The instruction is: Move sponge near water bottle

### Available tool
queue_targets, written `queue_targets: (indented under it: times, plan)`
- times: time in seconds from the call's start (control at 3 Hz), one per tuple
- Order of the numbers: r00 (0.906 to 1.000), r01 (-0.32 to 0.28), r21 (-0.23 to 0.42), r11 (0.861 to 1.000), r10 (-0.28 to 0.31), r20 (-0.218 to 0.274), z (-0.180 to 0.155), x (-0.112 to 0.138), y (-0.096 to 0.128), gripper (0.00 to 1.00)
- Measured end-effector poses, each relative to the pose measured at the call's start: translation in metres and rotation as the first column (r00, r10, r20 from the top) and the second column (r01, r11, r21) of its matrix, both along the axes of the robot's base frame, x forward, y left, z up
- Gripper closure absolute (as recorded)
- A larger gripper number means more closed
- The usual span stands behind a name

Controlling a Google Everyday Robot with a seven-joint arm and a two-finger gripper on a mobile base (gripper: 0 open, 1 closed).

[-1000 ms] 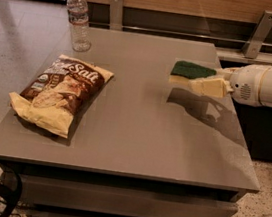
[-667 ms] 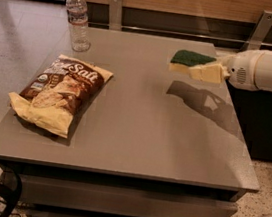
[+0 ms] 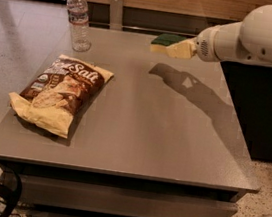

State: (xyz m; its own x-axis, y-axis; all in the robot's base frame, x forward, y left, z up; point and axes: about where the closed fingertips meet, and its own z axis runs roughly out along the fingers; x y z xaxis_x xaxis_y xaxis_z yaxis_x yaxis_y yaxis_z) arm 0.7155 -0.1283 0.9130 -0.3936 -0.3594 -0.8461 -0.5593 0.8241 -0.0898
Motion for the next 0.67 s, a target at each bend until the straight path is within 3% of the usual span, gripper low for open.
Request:
queue_targets:
  times: [0.33,0.67]
  plan:
    - [1.0,0.006,0.018,1.0,-0.006,-0.006,-0.009,0.031,0.038,1.0]
    - [0.9994,-0.035,0.086,0.996,0.035,0.002,-0.018,0.056,0.081,1.0]
